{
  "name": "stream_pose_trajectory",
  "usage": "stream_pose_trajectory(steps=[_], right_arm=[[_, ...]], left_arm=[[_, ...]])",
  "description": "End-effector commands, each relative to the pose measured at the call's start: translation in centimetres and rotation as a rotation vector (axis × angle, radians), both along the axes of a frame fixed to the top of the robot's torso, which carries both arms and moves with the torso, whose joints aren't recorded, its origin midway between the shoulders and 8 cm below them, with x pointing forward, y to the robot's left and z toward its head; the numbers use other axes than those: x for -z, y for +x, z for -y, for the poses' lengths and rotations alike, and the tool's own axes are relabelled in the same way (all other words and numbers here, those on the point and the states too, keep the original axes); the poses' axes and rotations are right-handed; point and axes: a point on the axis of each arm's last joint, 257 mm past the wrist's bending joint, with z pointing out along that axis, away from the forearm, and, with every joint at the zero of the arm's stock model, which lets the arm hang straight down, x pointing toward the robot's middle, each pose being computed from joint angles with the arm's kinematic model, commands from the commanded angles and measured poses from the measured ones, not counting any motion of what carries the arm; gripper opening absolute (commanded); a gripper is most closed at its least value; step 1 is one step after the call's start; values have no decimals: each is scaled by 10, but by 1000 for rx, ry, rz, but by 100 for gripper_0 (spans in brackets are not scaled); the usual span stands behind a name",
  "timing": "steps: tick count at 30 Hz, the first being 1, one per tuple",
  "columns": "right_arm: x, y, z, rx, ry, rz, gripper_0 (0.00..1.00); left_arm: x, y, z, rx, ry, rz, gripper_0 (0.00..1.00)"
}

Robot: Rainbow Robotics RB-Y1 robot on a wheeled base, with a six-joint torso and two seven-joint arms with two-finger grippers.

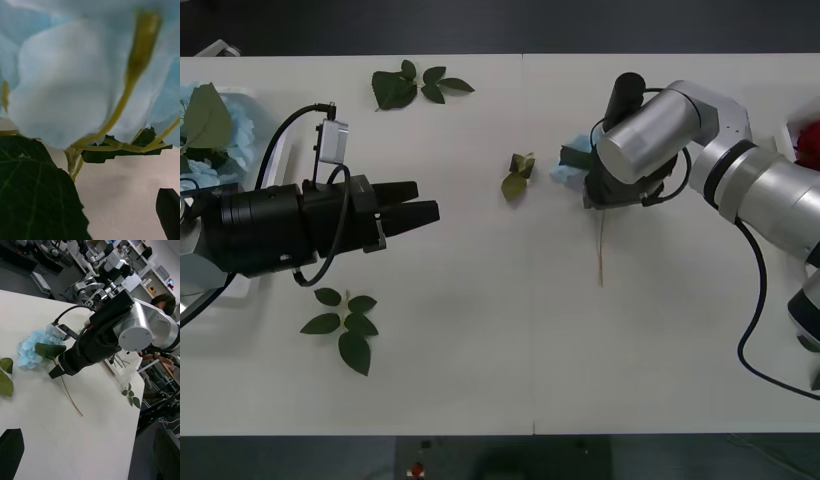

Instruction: Put the red flowers into the right box and the blue flowers into the left box

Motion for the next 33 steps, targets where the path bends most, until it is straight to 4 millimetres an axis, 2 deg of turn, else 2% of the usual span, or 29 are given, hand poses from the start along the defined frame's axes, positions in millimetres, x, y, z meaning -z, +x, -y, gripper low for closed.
stream_pose_trajectory(steps=[1,5,6,7,10,13,14,16,22,27,30,33], right_arm=[[-21,16,-12,-56,-18,47,92],[-20,16,-11,-69,-28,43,62],[-20,16,-11,-70,-27,44,57],[-19,15,-11,-72,-30,41,47],[-18,16,-9,-74,-37,42,33],[-18,17,-8,-76,-40,41,9],[-18,17,-7,-77,-42,40,4],[-18,16,-7,-82,-43,39,0],[-27,18,-6,-87,12,32,0],[-62,23,3,-154,111,16,0],[-89,25,-1,-228,188,28,0],[-118,23,-18,-312,300,51,0]], left_arm=[[-17,0,6,5,-27,40,100],[-18,0,6,6,-31,39,100],[-18,0,6,5,-31,37,100],[-18,0,6,4,-33,38,100],[-19,0,6,4,-36,36,100],[-19,0,6,4,-36,37,100],[-19,0,6,4,-36,36,100],[-19,0,6,4,-36,36,100],[-19,0,6,4,-36,36,100],[-19,0,6,4,-38,35,100],[-19,0,7,5,-39,39,100],[-20,-1,8,8,-40,46,100]])
